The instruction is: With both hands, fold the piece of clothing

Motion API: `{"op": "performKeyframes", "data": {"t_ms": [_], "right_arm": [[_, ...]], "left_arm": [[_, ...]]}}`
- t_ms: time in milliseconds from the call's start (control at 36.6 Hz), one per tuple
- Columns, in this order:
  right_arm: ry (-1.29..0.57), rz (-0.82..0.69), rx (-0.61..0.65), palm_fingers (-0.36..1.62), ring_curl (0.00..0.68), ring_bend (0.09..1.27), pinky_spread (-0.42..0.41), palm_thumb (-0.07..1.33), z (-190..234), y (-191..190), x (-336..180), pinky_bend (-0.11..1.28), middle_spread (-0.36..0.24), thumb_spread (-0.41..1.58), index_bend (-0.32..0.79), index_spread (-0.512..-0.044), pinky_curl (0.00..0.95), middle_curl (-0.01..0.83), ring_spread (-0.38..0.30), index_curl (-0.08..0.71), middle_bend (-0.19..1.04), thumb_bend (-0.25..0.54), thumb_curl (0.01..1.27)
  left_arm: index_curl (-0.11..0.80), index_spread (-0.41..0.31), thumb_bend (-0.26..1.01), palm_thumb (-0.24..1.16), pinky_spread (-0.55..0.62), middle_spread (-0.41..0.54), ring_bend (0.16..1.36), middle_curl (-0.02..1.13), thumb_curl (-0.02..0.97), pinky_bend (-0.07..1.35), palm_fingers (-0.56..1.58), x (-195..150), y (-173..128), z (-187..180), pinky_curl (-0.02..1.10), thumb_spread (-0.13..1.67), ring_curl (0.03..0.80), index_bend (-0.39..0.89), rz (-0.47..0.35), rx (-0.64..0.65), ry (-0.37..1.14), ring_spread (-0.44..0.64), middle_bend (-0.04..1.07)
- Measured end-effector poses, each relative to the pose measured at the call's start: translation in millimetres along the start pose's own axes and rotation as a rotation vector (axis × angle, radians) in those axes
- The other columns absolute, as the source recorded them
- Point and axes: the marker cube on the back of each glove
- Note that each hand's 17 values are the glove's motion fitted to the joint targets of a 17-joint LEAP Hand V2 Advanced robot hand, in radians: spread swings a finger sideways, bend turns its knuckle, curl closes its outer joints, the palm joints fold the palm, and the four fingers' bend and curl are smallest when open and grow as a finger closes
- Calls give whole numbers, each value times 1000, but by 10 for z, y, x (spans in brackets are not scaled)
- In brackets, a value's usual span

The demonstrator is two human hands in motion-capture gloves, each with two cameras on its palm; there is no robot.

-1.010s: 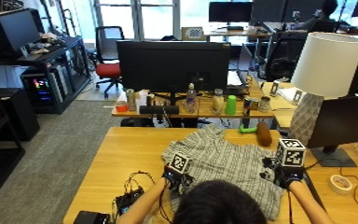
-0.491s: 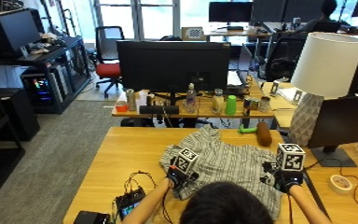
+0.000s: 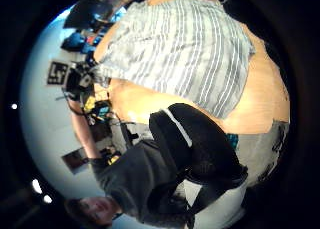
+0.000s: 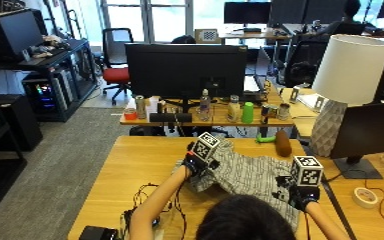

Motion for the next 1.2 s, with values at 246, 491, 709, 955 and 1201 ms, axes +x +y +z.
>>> {"op": "performKeyframes", "data": {"t_ms": [246, 491, 709, 955, 1201], "right_arm": [[-12, -51, -31, 519, 369, 538, 123, 397, 339, 81, -329, 511, -36, 1164, 68, -320, 362, 369, -17, 198, 205, -27, 228], [67, -8, -73, 428, 381, 572, 136, 436, 1176, -152, -391, 579, -17, 1098, 38, -304, 380, 379, 5, 151, 206, -9, 249], [146, 48, 134, 607, 380, 649, 64, 645, 1484, -432, -116, 645, -21, 1055, 70, -267, 379, 387, -28, 123, 233, 54, 304], [125, 12, 76, 1263, 395, 659, -221, 1008, 1007, -51, 52, 647, -111, 1023, 179, -251, 387, 434, -179, 214, 343, 206, 401], [272, -30, -25, 1311, 411, 638, -285, 1056, -31, 44, 126, 604, -146, 1042, 190, -256, 393, 447, -221, 297, 348, 188, 395]], "left_arm": [[394, -289, 78, 709, -493, -319, 533, 450, 295, 713, 1259, -43, -255, -254, 388, 1191, 376, 175, -9, 33, -51, -363, 335], [409, -293, 46, 729, -504, -330, 517, 469, 286, 701, 1264, -54, -239, -267, 390, 1200, 388, 166, 14, -13, -29, -372, 330], [416, -295, 20, 745, -508, -338, 505, 483, 281, 693, 1264, -143, -132, -148, 391, 1204, 395, 162, 36, -86, 22, -378, 332], [426, -296, -6, 761, -507, -343, 498, 494, 278, 676, 1263, -73, 257, 195, 391, 1207, 401, 164, 177, -309, 84, -379, 328], [433, -297, -12, 764, -498, -342, 488, 503, 274, 660, 1261, -142, 571, -180, 390, 1211, 405, 163, 235, -479, 156, -377, 326]]}}
